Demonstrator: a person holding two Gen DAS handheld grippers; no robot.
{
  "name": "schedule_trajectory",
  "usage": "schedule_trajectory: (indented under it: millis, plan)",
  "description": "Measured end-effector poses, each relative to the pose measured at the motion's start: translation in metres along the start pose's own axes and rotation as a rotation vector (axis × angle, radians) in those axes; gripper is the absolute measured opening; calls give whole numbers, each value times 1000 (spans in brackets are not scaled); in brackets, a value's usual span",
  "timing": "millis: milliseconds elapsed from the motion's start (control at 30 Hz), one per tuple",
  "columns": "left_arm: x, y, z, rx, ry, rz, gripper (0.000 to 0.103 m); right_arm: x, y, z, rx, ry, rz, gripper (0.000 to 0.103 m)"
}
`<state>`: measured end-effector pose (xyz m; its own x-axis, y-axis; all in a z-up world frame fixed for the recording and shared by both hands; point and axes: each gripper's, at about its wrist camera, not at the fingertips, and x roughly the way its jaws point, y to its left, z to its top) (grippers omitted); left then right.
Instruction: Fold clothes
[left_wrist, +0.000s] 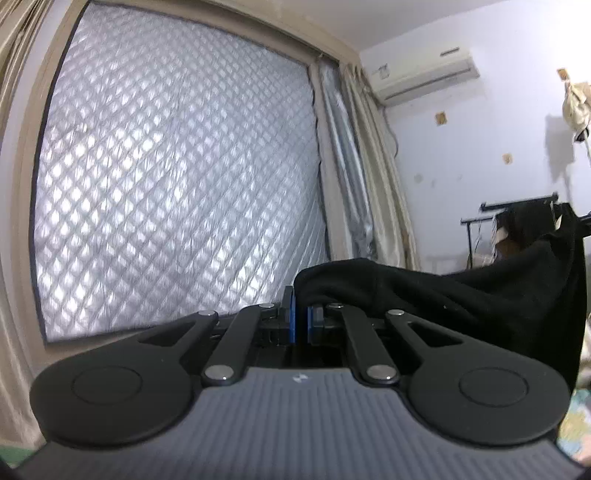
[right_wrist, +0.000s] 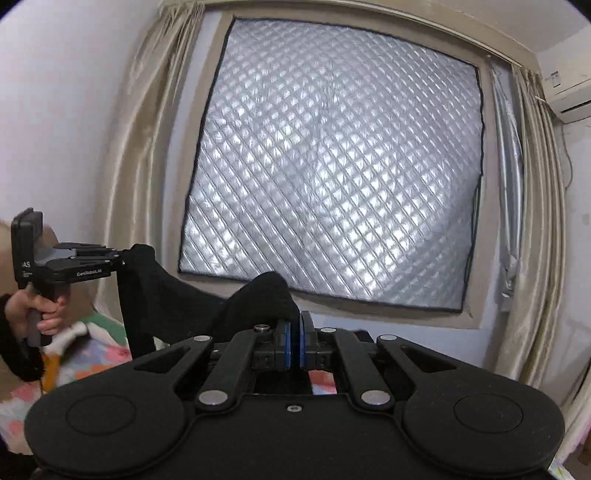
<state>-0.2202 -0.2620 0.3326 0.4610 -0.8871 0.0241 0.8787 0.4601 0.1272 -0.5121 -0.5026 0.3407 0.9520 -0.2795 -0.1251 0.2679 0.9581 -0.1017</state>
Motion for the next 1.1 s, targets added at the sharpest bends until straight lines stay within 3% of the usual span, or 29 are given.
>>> schedule_trajectory:
  millis: [100,200,300,433,500,533,567,600,633,667,767,900,1000,1100]
  plan:
    - [32,4,21,20,80,-22,5,15,-27,28,69,56,47,5]
    - [88,2,0,63,191,12,5,58,-62,28,144,155,86,5]
    - [161,6,-44,68,335,48,5,127,-103,-2,247,255,76,5]
    - [267,15,-124,77,470,150,5,249,-162,-66,332,351,-27,5]
    - [312,21,-156,72,477,188,5,299,-184,-98,396,327,-75,6]
    - [334,24,-171,71,495,195,10,324,-189,-115,392,304,-99,7]
    - [352,26,-188,53,545,216,21,348,-194,-132,393,313,-126,13]
    - [368,29,-207,29,605,241,32,367,-198,-150,404,347,-172,25]
    - [384,32,-226,5,666,266,52,385,-201,-168,417,386,-223,32]
    - [390,33,-245,-11,707,278,57,392,-202,-188,446,406,-245,38]
    - [378,30,-300,-14,798,265,57,382,-189,-248,513,464,-226,39]
    - [316,12,-356,8,918,226,57,330,-150,-308,477,562,-195,40]
    - [254,2,-370,-58,921,220,57,281,-114,-331,476,582,-138,49]
    - [200,2,-368,-214,876,187,57,237,-82,-343,399,598,-129,52]
